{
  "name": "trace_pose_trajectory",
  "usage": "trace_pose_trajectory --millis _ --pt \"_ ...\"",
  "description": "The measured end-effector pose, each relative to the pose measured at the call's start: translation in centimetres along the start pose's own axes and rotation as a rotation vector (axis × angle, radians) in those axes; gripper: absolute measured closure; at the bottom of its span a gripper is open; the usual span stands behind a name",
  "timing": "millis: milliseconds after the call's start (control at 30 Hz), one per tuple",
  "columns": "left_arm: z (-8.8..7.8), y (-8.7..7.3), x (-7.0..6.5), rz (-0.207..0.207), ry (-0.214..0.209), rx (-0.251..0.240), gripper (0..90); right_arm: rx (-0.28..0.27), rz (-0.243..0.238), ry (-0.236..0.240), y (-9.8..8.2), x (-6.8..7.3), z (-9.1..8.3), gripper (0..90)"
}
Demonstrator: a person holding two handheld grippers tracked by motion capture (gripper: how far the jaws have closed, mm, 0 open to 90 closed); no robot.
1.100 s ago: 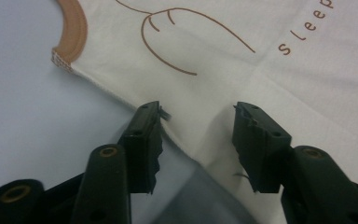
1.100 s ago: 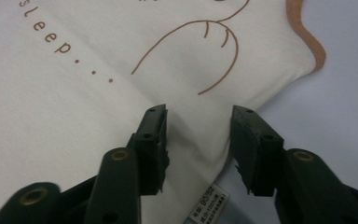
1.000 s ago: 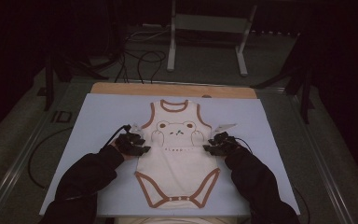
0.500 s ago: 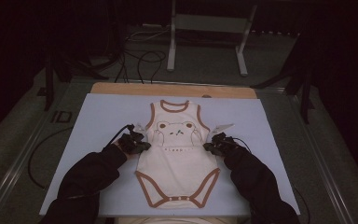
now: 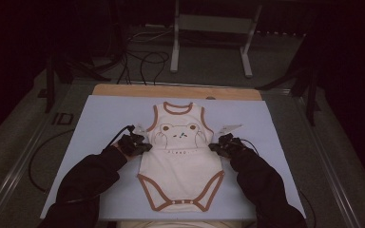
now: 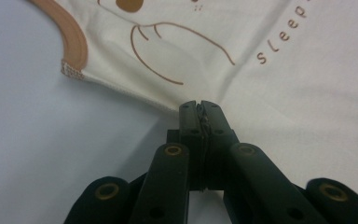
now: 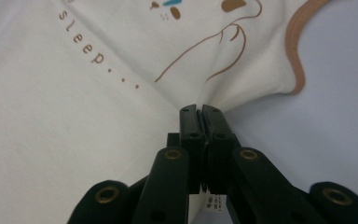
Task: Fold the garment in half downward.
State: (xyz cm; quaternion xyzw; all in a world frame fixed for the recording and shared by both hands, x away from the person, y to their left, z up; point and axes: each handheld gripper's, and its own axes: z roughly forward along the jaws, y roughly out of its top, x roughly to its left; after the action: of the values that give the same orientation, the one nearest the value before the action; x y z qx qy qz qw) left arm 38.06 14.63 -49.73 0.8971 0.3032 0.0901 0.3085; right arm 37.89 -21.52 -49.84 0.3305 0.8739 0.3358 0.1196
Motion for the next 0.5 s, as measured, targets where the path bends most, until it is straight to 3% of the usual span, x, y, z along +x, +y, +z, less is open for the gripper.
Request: trace_pose_trajectory --millis 200,500 --pt "-0.7 0.0 0.0 0.006 -0.015 -0.004 90.0 -0.018 -0.002 -0.006 0.1 0.0 -0.6 88.7" --pt "-2.0 0.3 -0.9 0.036 0.008 -0.034 89.9 -0.059 -0.009 -0.010 0.3 0.4 -2.2 88.7"
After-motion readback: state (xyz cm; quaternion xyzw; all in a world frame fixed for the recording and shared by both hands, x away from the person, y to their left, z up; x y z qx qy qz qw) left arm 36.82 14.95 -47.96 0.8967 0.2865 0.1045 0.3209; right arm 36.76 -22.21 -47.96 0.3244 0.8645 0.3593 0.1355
